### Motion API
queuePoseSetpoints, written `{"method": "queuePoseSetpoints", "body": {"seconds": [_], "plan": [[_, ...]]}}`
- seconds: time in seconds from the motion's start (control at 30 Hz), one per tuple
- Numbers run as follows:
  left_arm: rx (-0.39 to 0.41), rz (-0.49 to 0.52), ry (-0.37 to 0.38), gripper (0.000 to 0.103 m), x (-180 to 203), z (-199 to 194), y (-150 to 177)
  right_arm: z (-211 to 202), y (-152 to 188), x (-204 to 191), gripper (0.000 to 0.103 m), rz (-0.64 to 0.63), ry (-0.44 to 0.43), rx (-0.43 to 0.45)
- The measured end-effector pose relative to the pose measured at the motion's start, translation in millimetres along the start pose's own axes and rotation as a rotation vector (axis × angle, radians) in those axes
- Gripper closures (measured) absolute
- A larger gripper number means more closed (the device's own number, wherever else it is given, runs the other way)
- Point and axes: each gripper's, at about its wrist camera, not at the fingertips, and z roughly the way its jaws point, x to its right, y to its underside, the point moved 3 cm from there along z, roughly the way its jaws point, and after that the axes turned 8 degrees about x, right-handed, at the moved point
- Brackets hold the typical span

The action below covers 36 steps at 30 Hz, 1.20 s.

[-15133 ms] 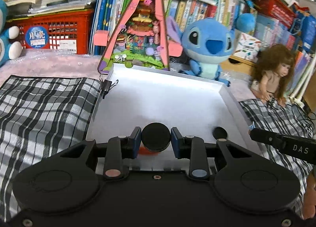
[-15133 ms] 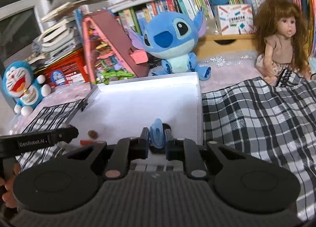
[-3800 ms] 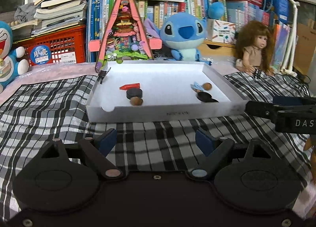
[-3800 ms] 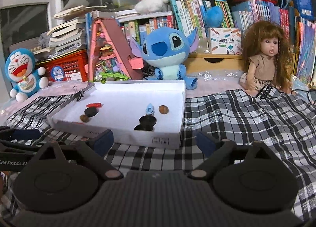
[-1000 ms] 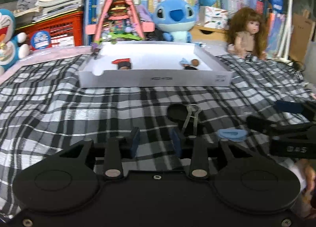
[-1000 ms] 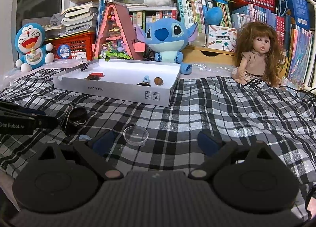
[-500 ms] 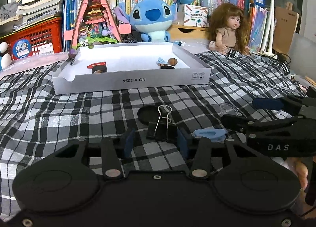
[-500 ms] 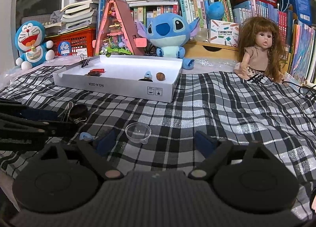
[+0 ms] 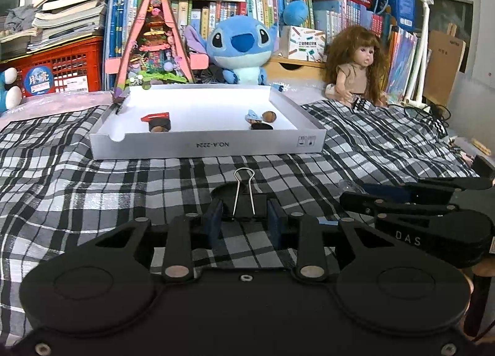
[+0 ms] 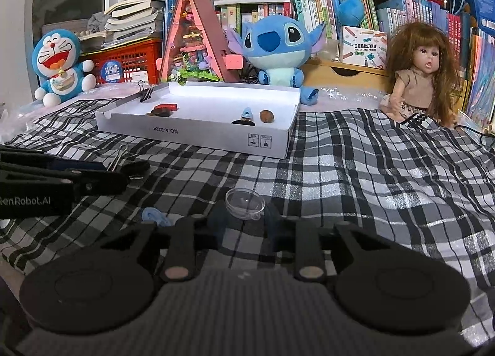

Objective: Organize rigid objects
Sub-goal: 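Close the left tool on the black binder clip while the right tool grasps the clear cup, then carry the black binder clip and clear cup over the white tray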

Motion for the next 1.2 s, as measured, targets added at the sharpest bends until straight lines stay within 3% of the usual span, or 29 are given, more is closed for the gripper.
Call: {"method": "queuePoseSetpoints", "body": {"seconds": [0.4, 0.9, 1.2], "plan": [[0.019, -0.001, -0.034, 0.074, -13, -7, -3, -2, -4, -3, 0.071, -0.005, -0.005, 0.012], [0.06, -0.049, -0.061, 0.074, -37, -12, -30, 7, -27, -3, 0.071, 0.027, 0.002, 0.031], [0.058, -0.087, -0.096, 0.074, -57, 5, -52, 22, -46, 2, 0.071, 0.07, 0.01, 0.022]]}}
